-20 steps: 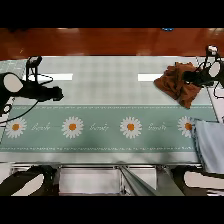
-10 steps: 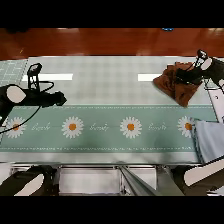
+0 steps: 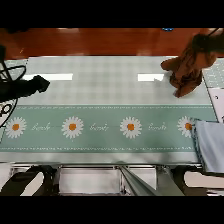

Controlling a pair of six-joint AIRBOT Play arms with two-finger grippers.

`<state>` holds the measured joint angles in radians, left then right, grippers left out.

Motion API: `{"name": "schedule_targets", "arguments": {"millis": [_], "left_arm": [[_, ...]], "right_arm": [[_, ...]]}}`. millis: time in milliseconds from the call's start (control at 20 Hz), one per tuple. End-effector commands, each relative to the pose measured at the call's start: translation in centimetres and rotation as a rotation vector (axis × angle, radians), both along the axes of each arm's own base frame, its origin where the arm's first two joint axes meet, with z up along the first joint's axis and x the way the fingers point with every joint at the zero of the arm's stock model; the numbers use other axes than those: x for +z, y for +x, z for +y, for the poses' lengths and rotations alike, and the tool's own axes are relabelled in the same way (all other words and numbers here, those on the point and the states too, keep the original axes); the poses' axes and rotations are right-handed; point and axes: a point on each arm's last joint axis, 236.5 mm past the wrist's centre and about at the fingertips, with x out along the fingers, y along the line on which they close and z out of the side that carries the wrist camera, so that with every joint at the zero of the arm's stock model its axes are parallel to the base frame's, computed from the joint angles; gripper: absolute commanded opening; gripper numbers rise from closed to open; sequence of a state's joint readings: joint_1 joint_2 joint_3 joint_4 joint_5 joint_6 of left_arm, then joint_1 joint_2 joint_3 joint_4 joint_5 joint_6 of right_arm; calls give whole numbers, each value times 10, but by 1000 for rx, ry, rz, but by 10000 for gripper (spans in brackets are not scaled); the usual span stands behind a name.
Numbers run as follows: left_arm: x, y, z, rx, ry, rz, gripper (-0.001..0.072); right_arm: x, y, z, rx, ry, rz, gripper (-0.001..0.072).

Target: Fold the shirts.

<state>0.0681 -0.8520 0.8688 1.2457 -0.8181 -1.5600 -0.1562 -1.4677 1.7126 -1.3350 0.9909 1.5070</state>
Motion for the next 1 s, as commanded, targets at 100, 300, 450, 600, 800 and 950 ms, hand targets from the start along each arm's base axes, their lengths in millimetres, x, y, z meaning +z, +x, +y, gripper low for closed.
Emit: {"name": "schedule_targets", "arguments": {"millis": [100,300,450,600,800,950], "left_arm": [[45,-39,0,13,-3,-156,506],[29,-75,-7,-12,-4,-124,506],[23,-87,-10,-11,-14,-112,506],[24,-89,-15,-12,-50,-108,506],[28,-89,-25,-25,-102,-113,506],[26,-91,-26,-29,-102,-101,506]], "right_arm": [[176,-83,80,198,-124,-323,25],[254,-145,125,302,-106,-480,25],[290,-187,162,407,-100,-575,25],[256,-214,207,563,-74,-449,25],[190,-243,295,813,22,-251,25],[103,-244,352,922,9,-36,25]]}}
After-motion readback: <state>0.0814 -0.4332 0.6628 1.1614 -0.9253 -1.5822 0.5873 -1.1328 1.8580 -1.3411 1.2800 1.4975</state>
